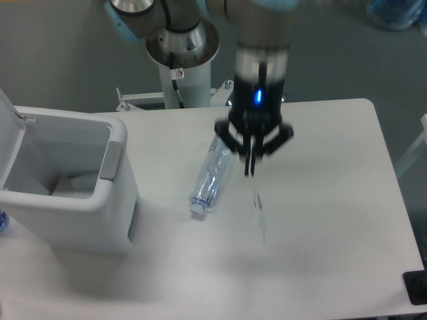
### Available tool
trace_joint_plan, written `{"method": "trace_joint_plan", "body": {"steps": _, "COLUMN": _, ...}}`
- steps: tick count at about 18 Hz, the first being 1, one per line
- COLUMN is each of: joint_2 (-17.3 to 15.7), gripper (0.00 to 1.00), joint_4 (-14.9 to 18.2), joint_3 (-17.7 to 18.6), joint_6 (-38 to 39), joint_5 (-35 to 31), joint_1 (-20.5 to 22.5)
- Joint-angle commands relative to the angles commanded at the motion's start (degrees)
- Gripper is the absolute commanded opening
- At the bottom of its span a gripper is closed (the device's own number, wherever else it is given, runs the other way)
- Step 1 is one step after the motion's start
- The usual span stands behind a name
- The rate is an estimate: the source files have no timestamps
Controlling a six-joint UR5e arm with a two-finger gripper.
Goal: Place the trash in the trash can
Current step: 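Lift the paper packet and carry it over the white bin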
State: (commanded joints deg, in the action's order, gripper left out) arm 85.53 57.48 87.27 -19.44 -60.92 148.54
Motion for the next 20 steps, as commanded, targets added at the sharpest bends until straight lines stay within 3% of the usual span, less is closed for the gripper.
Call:
{"method": "trace_joint_plan", "body": {"steps": 4, "joint_2": -4.31, "gripper": 0.0, "joint_4": 0.17, "joint_3": -0.79, "joint_6": 8.18, "joint_5": 4.93, "joint_1": -1.4}}
{"method": "trace_joint_plan", "body": {"steps": 9, "joint_2": -7.39, "gripper": 0.0, "joint_4": 0.88, "joint_3": 0.96, "joint_6": 8.54, "joint_5": 6.78, "joint_1": -8.95}}
{"method": "trace_joint_plan", "body": {"steps": 12, "joint_2": -7.58, "gripper": 0.0, "joint_4": 0.97, "joint_3": 1.76, "joint_6": 8.45, "joint_5": 6.87, "joint_1": -11.86}}
{"method": "trace_joint_plan", "body": {"steps": 15, "joint_2": -7.66, "gripper": 0.0, "joint_4": 0.88, "joint_3": 5.52, "joint_6": 7.84, "joint_5": 6.34, "joint_1": -16.43}}
{"method": "trace_joint_plan", "body": {"steps": 20, "joint_2": -7.49, "gripper": 0.0, "joint_4": 0.88, "joint_3": 10.36, "joint_6": 4.42, "joint_5": 6.34, "joint_1": -18.89}}
